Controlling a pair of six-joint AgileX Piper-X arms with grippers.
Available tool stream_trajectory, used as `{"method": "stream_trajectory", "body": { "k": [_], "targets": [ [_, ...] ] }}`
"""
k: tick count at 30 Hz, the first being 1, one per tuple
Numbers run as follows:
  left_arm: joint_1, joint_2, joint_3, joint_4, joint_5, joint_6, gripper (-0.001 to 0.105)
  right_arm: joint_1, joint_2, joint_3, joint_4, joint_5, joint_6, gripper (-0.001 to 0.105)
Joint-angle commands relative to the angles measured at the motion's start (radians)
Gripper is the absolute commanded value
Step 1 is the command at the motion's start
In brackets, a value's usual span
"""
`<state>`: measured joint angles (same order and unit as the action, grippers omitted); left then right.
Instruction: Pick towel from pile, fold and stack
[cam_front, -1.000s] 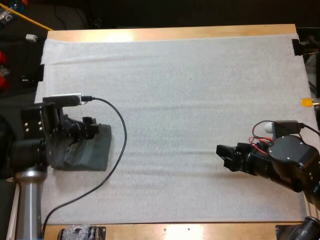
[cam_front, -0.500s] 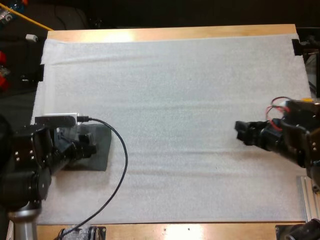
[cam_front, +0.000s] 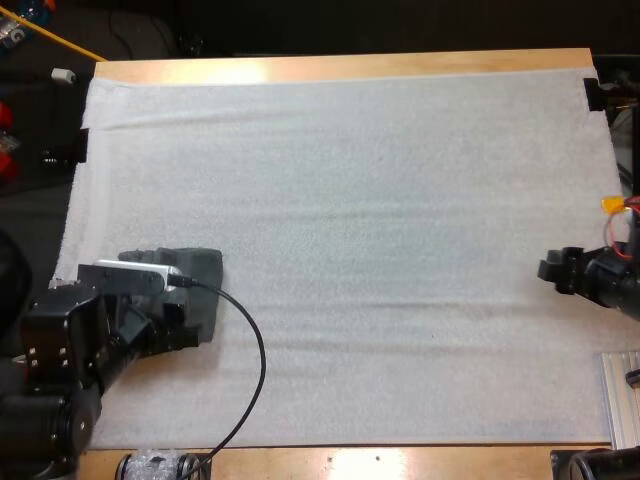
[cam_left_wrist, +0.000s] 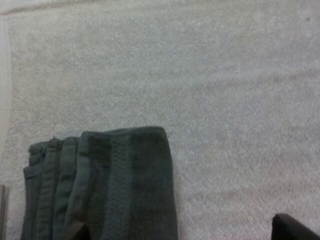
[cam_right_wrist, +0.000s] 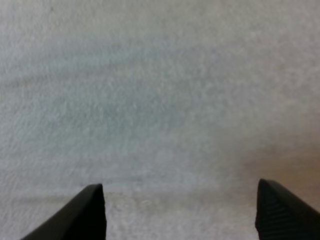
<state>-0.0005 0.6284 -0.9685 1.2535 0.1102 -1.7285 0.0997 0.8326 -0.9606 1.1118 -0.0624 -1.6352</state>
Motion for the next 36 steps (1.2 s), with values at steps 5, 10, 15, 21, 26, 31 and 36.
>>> {"method": "stream_trajectory", "body": {
  "k": [5,10,15,21,26,31,36],
  "targets": [
    [-0.005,-0.032,-0.006,0.021,-0.010,0.007,0.068,-0.042,-0.057,-0.006,0.013,-0.009,-0.021,0.062],
    [-0.005,-0.101,-0.006,0.057,-0.010,0.011,0.068,-0.042,-0.126,-0.006,0.036,-0.009,-0.043,0.062],
    [-0.005,-0.216,-0.006,0.088,-0.010,0.043,0.068,-0.042,-0.208,-0.006,0.037,-0.009,-0.055,0.062],
    [-0.005,-0.388,-0.006,0.142,-0.010,0.096,0.068,-0.042,-0.333,-0.006,0.038,-0.009,-0.123,0.062],
    [-0.005,-0.509,-0.006,0.201,-0.010,0.095,0.068,-0.042,-0.438,-0.006,0.067,-0.009,-0.126,0.062],
    [-0.005,-0.640,-0.006,0.275,-0.004,0.085,0.068,-0.042,-0.537,-0.006,0.116,-0.009,-0.126,0.062],
    [-0.005,-0.751,-0.008,0.290,-0.002,0.080,0.068,-0.042,-0.634,-0.006,0.139,-0.009,-0.126,0.062]
  ]
}}
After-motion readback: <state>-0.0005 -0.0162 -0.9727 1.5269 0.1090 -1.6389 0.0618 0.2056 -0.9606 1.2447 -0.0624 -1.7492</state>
